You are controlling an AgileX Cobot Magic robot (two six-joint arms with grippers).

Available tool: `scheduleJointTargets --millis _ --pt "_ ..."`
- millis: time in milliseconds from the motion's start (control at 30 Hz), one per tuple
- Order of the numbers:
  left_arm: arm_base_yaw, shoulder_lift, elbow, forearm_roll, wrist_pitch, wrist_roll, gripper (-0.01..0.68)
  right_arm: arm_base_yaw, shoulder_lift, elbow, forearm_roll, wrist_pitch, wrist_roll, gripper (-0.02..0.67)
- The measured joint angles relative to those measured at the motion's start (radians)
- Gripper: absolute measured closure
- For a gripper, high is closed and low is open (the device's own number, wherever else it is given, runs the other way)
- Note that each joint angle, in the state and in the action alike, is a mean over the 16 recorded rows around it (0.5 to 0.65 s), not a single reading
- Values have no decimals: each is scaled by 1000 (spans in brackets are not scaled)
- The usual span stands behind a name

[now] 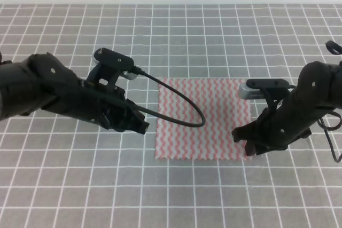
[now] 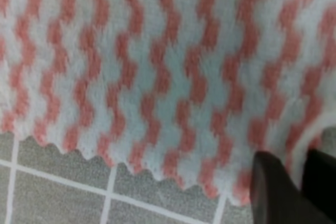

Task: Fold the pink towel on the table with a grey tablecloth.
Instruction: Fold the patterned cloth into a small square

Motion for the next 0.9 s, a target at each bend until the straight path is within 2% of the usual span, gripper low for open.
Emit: scheduleJointTargets --millis 367,500,733,900 --pt "0 4 0 10 12 26 672 0 2 0 0 -2 0 626" --pt "0 5 -1 12 32 67 650 0 2 -3 0 -2 -2 648" --pt "-8 5 -15 33 87 168 508 0 2 -34 1 9 -10 662" --pt "-40 2 -34 104 108 232 403 0 2 -68 2 18 -18 663"
